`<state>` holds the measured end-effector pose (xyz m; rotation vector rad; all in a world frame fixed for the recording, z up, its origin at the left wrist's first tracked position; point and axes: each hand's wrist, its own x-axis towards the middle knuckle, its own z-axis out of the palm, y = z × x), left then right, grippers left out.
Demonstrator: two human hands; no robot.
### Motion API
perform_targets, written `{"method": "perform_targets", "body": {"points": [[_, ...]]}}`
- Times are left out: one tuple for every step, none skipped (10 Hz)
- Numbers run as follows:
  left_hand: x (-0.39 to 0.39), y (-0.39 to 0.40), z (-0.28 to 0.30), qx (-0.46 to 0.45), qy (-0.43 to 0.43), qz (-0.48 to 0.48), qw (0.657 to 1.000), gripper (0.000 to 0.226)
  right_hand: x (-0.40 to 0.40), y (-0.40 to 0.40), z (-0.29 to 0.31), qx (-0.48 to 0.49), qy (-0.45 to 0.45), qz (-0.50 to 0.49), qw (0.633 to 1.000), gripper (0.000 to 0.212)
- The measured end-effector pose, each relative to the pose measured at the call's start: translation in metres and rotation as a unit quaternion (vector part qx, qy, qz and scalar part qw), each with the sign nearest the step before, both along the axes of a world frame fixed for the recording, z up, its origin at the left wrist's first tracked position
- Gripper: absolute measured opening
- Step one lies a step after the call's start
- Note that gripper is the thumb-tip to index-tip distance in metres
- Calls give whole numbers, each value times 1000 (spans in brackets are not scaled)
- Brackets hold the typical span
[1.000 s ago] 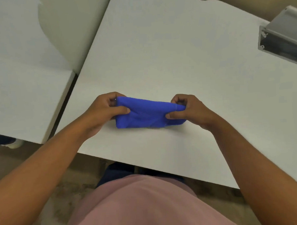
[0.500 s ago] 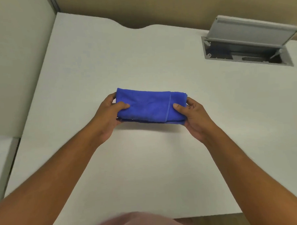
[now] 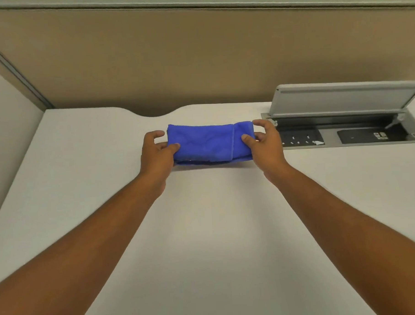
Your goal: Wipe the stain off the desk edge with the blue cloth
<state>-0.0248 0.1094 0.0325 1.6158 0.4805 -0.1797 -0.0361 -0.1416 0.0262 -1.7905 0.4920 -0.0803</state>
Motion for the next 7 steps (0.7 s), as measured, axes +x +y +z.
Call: {"method": "perform_targets", "body": {"points": [[43, -22, -4, 31, -19, -1, 999, 38, 44, -14, -9, -43, -38, 2, 998, 42], [77, -39, -14, 59, -43, -3, 997, 33, 75, -23, -16, -121, -82, 9, 989, 38], [96, -49, -29, 135, -81, -21, 987, 29, 93, -32, -26, -194, -116, 12, 974, 30], [107, -47, -45, 266, -142, -73, 951, 29, 101, -38, -39, -263, -123, 35, 956, 20], [112, -43, -54, 435, -152, -117, 880, 34, 101, -41, -49, -322, -100, 54, 940, 16], [106, -38, -48, 502, -148, -134, 841, 42, 95, -38, -47, -351, -76, 68, 931, 24], [93, -30, -35, 527, -200, -123, 817, 45, 86, -32, -38, -367, -66, 44, 927, 30]]}}
